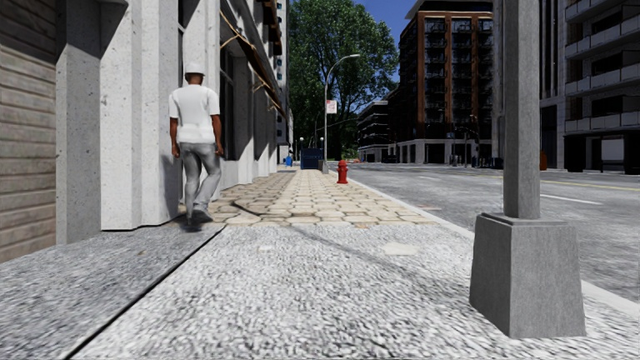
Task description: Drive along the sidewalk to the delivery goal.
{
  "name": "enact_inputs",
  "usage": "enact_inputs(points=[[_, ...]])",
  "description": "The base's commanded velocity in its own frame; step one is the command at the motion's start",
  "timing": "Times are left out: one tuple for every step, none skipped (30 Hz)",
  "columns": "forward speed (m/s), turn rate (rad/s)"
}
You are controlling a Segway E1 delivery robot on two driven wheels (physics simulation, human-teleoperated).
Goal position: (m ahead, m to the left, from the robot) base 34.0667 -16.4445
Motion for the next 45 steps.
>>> enact_inputs(points=[[2.00,0.14],[2.00,0.18],[2.00,0.24],[2.00,0.24],[2.00,0.32],[2.00,0.34],[2.00,0.34],[2.00,0.35],[2.00,0.35],[2.00,0.35],[2.00,0.35],[2.00,0.35],[2.00,0.21],[2.00,0.00],[2.00,0.00],[2.00,0.00],[2.00,0.00],[2.00,0.00],[2.00,0.00],[2.00,0.00],[2.00,0.00],[2.00,0.00],[2.00,0.00],[2.00,0.00],[2.00,0.00],[2.00,0.00],[2.00,0.00],[2.00,0.00],[2.00,0.00],[2.00,0.00],[2.00,0.00],[2.00,0.00],[2.00,0.00],[2.00,0.00],[2.00,0.00],[2.00,0.00],[2.00,0.00],[2.00,0.00],[2.00,0.00],[2.00,0.00],[2.00,0.00],[2.00,0.00],[2.00,0.00],[2.00,0.00],[2.00,-0.03]])
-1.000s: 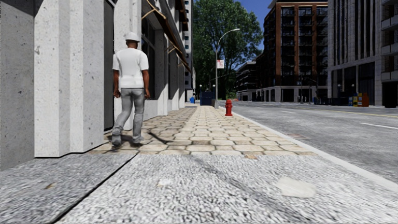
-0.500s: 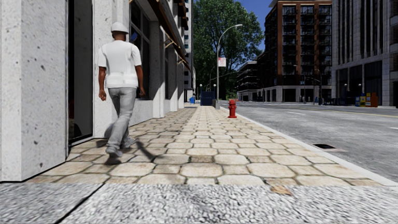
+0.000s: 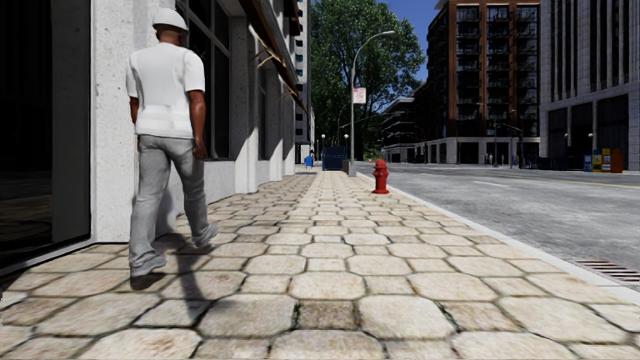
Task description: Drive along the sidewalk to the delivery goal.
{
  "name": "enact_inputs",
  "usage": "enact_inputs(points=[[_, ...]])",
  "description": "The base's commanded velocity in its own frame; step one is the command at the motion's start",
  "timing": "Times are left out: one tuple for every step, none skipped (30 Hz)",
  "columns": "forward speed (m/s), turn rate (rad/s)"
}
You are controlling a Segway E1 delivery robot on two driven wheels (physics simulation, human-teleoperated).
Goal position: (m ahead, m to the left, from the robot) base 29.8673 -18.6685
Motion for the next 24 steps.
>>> enact_inputs(points=[[2.00,-0.03],[2.00,-0.14],[2.00,-0.20],[2.00,-0.23],[2.00,-0.23],[2.00,-0.23],[2.00,-0.24],[2.00,-0.26],[2.00,-0.28],[2.00,-0.28],[2.00,-0.28],[2.00,-0.28],[2.00,0.00],[2.00,0.00],[2.00,0.00],[2.00,0.00],[2.00,0.00],[2.00,0.00],[2.00,0.00],[2.00,0.00],[2.00,0.00],[2.00,0.00],[2.00,0.00],[2.00,0.00]])
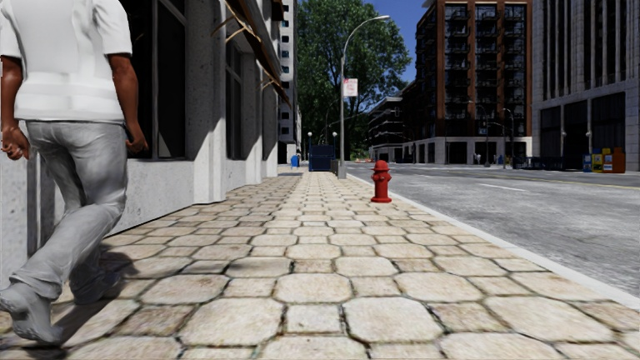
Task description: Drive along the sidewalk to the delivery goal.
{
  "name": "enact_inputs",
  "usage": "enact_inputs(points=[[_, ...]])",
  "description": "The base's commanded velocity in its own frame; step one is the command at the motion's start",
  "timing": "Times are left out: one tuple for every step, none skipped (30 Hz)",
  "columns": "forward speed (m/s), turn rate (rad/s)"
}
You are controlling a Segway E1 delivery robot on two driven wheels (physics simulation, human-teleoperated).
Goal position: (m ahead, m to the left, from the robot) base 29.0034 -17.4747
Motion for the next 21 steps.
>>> enact_inputs(points=[[2.00,0.00],[2.00,0.00],[2.00,0.00],[2.00,0.00],[2.00,0.00],[2.00,0.00],[2.00,0.00],[2.00,0.00],[2.00,0.00],[2.00,0.00],[2.00,0.00],[2.00,0.00],[2.00,0.00],[2.00,0.00],[2.00,0.00],[2.00,0.00],[2.00,0.00],[2.00,0.00],[2.00,0.00],[2.00,0.00],[2.00,0.00]])
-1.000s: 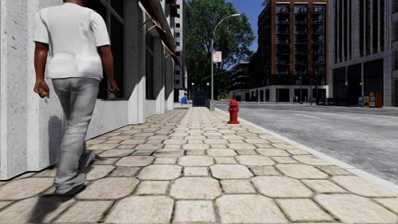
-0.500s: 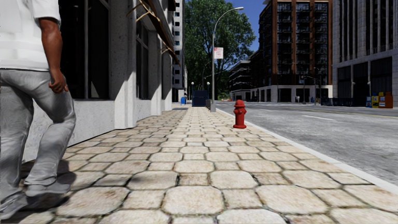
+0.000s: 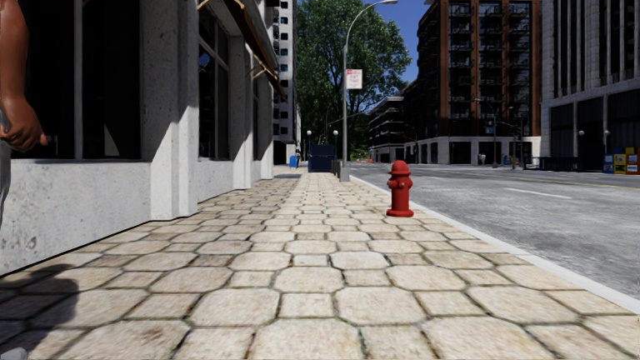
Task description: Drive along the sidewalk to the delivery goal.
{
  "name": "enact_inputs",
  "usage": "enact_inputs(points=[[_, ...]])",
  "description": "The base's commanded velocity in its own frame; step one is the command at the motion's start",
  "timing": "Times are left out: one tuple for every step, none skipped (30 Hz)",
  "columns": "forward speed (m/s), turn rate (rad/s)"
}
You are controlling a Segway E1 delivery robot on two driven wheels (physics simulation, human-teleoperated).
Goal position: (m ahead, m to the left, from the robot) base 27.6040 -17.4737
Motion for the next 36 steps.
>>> enact_inputs(points=[[2.00,0.00],[2.00,0.00],[2.00,0.00],[2.00,0.00],[2.00,0.00],[2.00,0.00],[2.00,0.00],[2.00,0.00],[2.00,0.00],[2.00,0.00],[2.00,0.00],[2.00,0.00],[2.00,0.00],[2.00,0.00],[2.00,0.00],[2.00,0.00],[2.00,0.00],[2.00,0.00],[2.00,0.00],[2.00,0.00],[2.00,0.00],[2.00,0.00],[2.00,0.00],[2.00,0.00],[2.00,0.00],[2.00,0.00],[2.00,0.00],[2.00,0.00],[2.00,0.00],[2.00,0.00],[2.00,0.00],[2.00,0.00],[2.00,0.00],[2.00,0.00],[2.00,0.00],[2.00,0.00]])
